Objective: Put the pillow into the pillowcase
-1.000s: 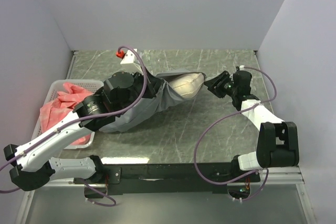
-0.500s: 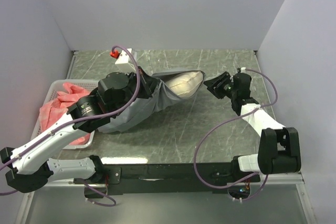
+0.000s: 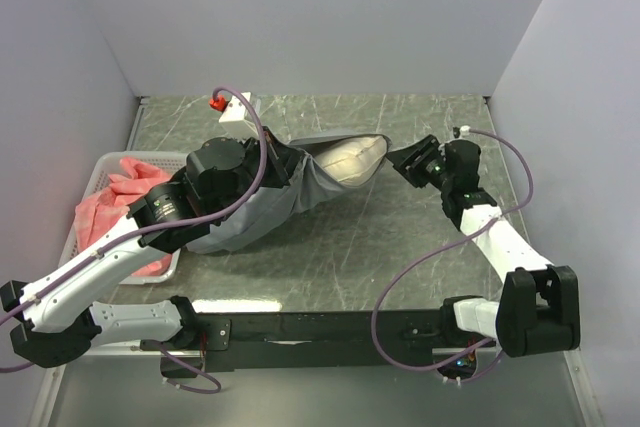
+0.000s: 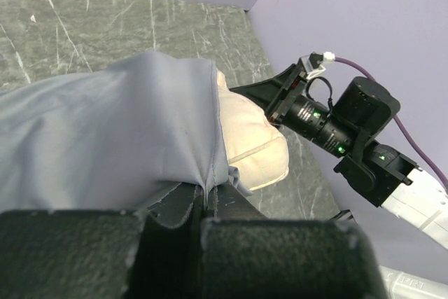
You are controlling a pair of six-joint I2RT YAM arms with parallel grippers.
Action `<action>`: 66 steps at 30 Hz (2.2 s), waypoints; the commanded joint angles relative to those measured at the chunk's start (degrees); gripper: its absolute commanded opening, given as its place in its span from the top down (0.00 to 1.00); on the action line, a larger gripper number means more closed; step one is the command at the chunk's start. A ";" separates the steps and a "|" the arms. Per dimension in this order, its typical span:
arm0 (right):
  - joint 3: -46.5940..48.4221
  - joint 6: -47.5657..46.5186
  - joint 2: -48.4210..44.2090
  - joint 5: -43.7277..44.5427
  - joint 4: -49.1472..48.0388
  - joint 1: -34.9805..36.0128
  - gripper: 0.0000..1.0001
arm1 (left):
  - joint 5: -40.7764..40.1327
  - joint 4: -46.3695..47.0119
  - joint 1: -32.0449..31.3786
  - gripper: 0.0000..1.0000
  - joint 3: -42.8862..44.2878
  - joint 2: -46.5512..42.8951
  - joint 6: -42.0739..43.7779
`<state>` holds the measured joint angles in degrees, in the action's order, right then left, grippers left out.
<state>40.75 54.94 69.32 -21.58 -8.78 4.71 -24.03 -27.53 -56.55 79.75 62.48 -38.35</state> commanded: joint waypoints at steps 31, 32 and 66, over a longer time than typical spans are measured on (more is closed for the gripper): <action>21.73 -3.78 20.59 1.63 6.14 6.01 0.73 | -3.39 0.11 0.57 0.98 7.26 -3.42 2.93; 22.09 -3.61 20.85 1.72 6.23 6.27 0.76 | -3.39 -0.07 0.48 0.98 7.44 -3.33 3.02; 83.08 -1.41 12.84 24.74 28.03 -3.30 1.00 | 17.57 -0.41 18.91 0.99 48.66 18.46 25.27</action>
<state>120.20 53.54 77.25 -1.43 23.16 1.98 -24.16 -23.97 -46.17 121.71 78.39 -10.31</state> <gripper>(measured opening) 0.008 0.022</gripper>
